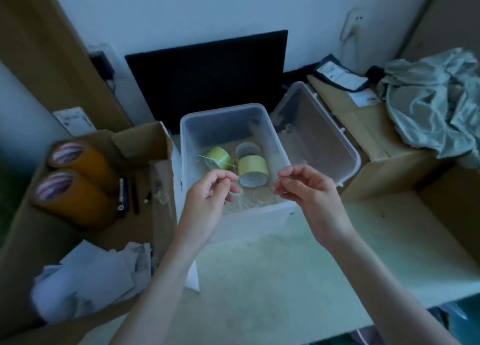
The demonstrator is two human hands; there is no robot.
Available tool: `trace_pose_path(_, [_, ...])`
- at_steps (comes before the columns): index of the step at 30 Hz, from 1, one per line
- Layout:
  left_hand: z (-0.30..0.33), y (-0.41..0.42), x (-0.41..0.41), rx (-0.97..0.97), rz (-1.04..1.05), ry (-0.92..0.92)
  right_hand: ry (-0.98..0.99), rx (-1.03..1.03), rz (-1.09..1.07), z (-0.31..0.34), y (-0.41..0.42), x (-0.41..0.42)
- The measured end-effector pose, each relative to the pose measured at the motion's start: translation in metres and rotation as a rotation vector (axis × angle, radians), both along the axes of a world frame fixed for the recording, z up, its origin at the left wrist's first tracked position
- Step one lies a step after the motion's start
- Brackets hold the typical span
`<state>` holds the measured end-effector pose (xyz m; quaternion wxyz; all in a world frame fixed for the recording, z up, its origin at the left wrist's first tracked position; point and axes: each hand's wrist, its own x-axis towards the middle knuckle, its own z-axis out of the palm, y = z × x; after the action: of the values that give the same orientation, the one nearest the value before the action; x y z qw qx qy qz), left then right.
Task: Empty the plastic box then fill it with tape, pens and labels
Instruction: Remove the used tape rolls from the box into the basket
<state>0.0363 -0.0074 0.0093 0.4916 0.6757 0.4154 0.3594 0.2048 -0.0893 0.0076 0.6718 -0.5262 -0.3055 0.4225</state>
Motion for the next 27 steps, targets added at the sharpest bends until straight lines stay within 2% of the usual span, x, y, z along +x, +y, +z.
trace_pose_path(7, [-0.003,0.030,-0.004,0.047,0.131,0.065,-0.146,-0.014,0.073,0.008,0.045,0.016])
trace_pose_path(11, [-0.009,0.045,0.000,0.195,0.154,0.206,-0.303,-0.024,0.113,0.006,0.070,0.030])
trace_pose_path(20, [-0.034,0.104,0.010,0.623,0.008,0.802,-1.064,-0.159,0.239,-0.019,0.136,0.059])
trace_pose_path(24, [-0.048,0.115,0.010,0.686,-0.004,0.841,-1.555,-0.311,0.454,-0.038,0.165,0.059])
trace_pose_path(27, [-0.059,0.112,0.010,0.713,0.017,0.864,-1.749,-0.412,0.546,-0.053,0.182,0.053])
